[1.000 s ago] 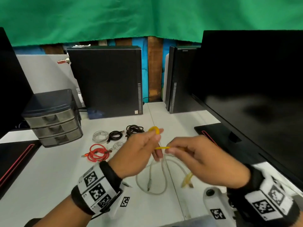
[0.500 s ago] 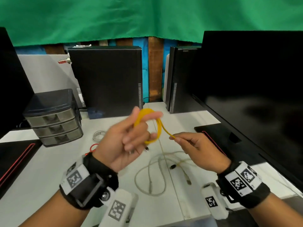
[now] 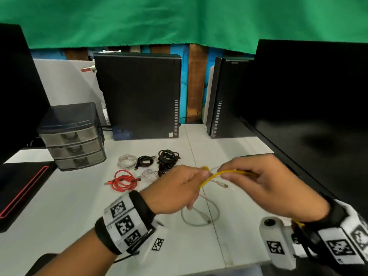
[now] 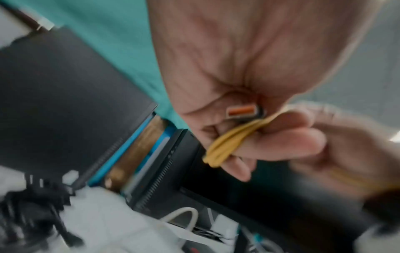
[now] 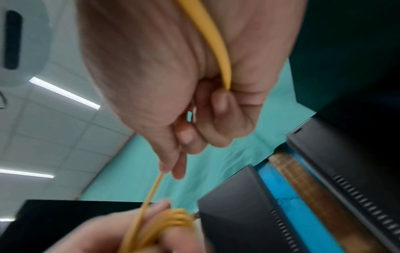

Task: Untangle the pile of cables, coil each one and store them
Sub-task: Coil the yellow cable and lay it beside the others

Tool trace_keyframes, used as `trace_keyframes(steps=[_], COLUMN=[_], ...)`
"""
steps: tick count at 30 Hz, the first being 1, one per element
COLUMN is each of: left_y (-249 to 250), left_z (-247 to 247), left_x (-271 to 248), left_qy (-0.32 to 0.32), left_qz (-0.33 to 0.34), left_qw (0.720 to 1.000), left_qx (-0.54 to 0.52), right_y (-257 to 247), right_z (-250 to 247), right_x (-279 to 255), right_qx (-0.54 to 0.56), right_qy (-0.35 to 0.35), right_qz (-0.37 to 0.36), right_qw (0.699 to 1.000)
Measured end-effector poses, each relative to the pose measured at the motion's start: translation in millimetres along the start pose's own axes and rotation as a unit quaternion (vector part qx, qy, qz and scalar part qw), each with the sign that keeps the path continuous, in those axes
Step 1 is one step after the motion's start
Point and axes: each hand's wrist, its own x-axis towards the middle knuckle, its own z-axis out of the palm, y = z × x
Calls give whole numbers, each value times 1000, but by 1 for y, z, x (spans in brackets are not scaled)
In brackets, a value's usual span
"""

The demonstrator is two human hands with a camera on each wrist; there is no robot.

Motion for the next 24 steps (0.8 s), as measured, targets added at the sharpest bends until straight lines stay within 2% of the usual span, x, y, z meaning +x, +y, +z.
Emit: trace_keyframes(steps=[2, 4, 7, 9, 11, 13, 15, 16, 18, 20, 22, 24], left_y=[12, 20, 15, 9, 7, 5, 5, 4, -2, -8, -12, -12], left_z=[-9, -22, -35, -42, -50, -57, -61, -61, -56, -50, -44, -40], left_x=[-4, -7, -9, -8, -8, -11, -12, -12, -6, 1, 5, 6], left_qy=[-89, -134, -158, -146, -123, -106, -105, -91, -25, 45, 76, 80], left_qz=[-29, -8, -8, -22, -33, -53, -66, -74, -107, -149, -175, -186], left_qw=[988, 971, 958, 960, 970, 976, 976, 976, 979, 973, 964, 959], left_qx=[-124, -197, -237, -236, -208, -183, -181, -185, -173, -171, -184, -197], right_y=[15, 27, 35, 31, 24, 21, 24, 26, 30, 32, 33, 28], right_z=[-7, -6, 4, 3, -9, -26, -37, -35, -24, -9, 4, 18], right_x=[0, 2, 1, -1, -3, -6, -7, -6, -3, 3, 8, 9], right_qx=[-7, -46, -163, -158, 1, 213, 315, 331, 302, 264, 258, 249], right_qy=[41, 38, -23, -84, -150, -189, -226, -239, -212, -121, -13, 38], right_qz=[13, 12, -4, 23, 102, 152, 141, 133, 144, 155, 162, 160], right_qw=[999, 998, 986, 984, 983, 946, 911, 903, 918, 944, 952, 954])
